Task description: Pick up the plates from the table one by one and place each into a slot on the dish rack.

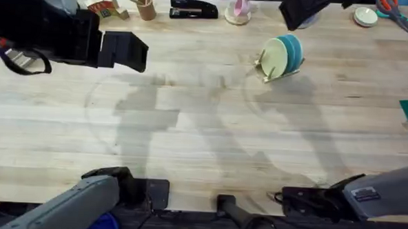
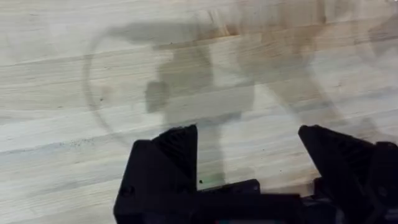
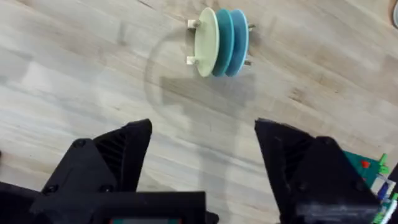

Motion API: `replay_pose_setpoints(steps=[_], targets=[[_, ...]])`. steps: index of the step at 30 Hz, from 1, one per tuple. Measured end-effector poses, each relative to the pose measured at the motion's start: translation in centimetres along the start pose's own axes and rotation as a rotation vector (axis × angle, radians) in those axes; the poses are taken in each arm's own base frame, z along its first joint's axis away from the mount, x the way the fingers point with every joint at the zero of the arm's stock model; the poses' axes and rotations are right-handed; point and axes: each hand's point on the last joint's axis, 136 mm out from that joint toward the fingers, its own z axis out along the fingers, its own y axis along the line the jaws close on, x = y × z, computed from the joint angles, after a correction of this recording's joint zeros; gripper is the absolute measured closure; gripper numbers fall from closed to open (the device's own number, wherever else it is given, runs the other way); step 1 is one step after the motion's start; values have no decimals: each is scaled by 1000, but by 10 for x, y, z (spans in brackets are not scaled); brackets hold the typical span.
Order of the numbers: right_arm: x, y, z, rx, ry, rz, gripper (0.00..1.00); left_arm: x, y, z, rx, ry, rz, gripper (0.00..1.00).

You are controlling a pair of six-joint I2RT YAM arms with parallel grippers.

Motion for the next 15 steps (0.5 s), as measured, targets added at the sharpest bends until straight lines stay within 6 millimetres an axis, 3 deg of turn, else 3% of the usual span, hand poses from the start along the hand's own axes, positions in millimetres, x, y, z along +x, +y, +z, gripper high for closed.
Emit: replay_pose_setpoints(steps=[6, 15], targets=[[14, -2, -21, 0, -47, 24, 10, 0, 0, 0, 0, 0, 0, 6], [74, -2, -30, -1, -53, 47, 9, 0, 0, 0, 0, 0, 0, 5]])
